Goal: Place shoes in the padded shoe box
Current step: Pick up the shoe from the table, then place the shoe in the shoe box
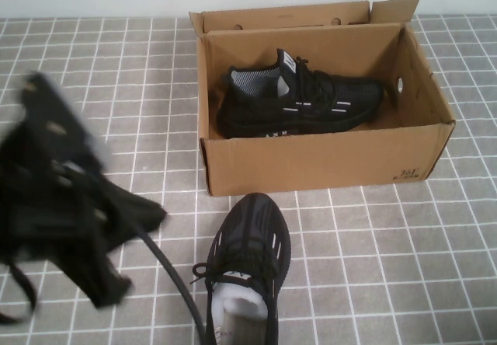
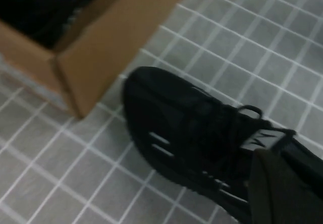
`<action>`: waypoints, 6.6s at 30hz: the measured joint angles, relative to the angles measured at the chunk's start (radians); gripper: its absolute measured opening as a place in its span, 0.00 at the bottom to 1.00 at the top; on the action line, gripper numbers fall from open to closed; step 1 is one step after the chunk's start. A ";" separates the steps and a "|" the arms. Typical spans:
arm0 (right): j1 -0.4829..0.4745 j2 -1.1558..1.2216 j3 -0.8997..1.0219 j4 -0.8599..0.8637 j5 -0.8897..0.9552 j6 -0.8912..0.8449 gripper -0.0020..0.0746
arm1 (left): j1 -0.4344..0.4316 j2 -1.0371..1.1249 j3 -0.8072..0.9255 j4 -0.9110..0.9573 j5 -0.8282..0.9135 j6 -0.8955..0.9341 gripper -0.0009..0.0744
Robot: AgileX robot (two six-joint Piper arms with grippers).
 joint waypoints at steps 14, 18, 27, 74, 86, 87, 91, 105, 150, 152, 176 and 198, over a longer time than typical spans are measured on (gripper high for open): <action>0.000 0.000 0.000 0.000 0.000 0.000 0.02 | -0.419 0.192 -0.042 0.415 -0.112 -0.372 0.06; 0.000 0.000 0.000 0.000 0.000 0.000 0.02 | -0.448 0.222 -0.052 0.460 -0.121 -0.409 0.20; 0.000 0.000 0.000 0.000 0.000 0.000 0.02 | -0.454 0.254 -0.056 0.481 -0.118 -0.439 0.59; 0.000 0.000 0.000 0.000 0.000 0.000 0.02 | -0.456 0.419 -0.554 0.604 0.159 -0.166 0.01; 0.000 0.000 0.000 0.000 0.000 0.000 0.02 | -0.456 0.419 -0.726 0.665 0.198 0.062 0.01; 0.000 0.000 0.000 0.000 0.000 0.000 0.02 | -0.456 0.419 -0.726 0.677 0.185 0.077 0.01; 0.000 0.000 0.000 0.000 0.000 0.000 0.02 | -0.456 0.426 -0.726 0.748 0.143 0.161 0.01; 0.000 0.000 0.000 0.000 0.000 0.000 0.02 | -0.456 0.505 -0.729 0.940 -0.094 -0.182 0.01; 0.000 0.000 0.000 0.000 0.000 0.000 0.02 | -0.430 1.183 -1.678 0.989 0.463 -1.401 0.01; 0.000 0.000 0.000 0.000 0.000 0.000 0.02 | -0.428 1.202 -1.678 0.988 0.463 -1.438 0.01; 0.000 0.000 0.000 0.000 0.000 0.000 0.02 | -0.423 1.280 -1.680 0.901 0.399 -1.521 0.01; 0.000 0.000 0.000 0.000 0.000 0.000 0.02 | -0.443 1.287 -1.680 0.881 0.372 -1.521 0.01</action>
